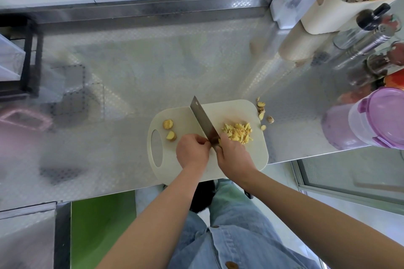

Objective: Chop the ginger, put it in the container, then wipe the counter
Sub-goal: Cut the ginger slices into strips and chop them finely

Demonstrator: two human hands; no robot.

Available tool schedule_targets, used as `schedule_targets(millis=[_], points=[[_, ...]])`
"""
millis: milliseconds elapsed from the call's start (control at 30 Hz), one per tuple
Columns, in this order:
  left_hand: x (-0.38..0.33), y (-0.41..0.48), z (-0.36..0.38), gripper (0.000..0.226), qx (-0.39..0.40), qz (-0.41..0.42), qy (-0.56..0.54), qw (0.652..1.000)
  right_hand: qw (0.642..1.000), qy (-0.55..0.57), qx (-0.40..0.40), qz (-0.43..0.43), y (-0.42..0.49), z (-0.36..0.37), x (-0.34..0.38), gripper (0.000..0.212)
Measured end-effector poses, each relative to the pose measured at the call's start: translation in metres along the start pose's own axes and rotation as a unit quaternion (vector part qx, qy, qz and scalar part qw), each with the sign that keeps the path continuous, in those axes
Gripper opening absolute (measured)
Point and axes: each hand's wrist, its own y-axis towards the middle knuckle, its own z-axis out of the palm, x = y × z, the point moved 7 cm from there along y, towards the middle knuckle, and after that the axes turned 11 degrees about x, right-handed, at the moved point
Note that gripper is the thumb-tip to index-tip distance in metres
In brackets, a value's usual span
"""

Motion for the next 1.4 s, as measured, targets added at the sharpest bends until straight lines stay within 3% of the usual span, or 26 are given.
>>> schedule_targets(millis=[367, 533, 933, 1067, 1400], points=[[0.002, 0.002, -0.001, 0.005, 0.018, -0.001, -0.011, 1.0, 0.997, 0.059, -0.046, -0.011, 0.007, -0.008, -0.002, 0.016], [0.002, 0.002, -0.002, 0.006, 0.017, 0.007, -0.014, 1.0, 0.999, 0.034, -0.032, -0.027, -0.003, -0.005, -0.006, 0.026], [0.002, 0.001, 0.0, 0.004, -0.001, 0.011, -0.01, 1.0, 0.999, 0.032, -0.021, -0.021, -0.006, -0.004, -0.006, 0.021], [0.002, 0.003, 0.001, 0.004, 0.001, 0.013, -0.006, 1.0, 0.999, 0.035, -0.015, -0.019, -0.004, -0.003, -0.005, 0.01], [0.002, 0.006, 0.002, 0.007, 0.009, 0.01, 0.009, 1.0, 0.999, 0.042, -0.02, -0.01, 0.012, 0.0, 0.0, 0.013]])
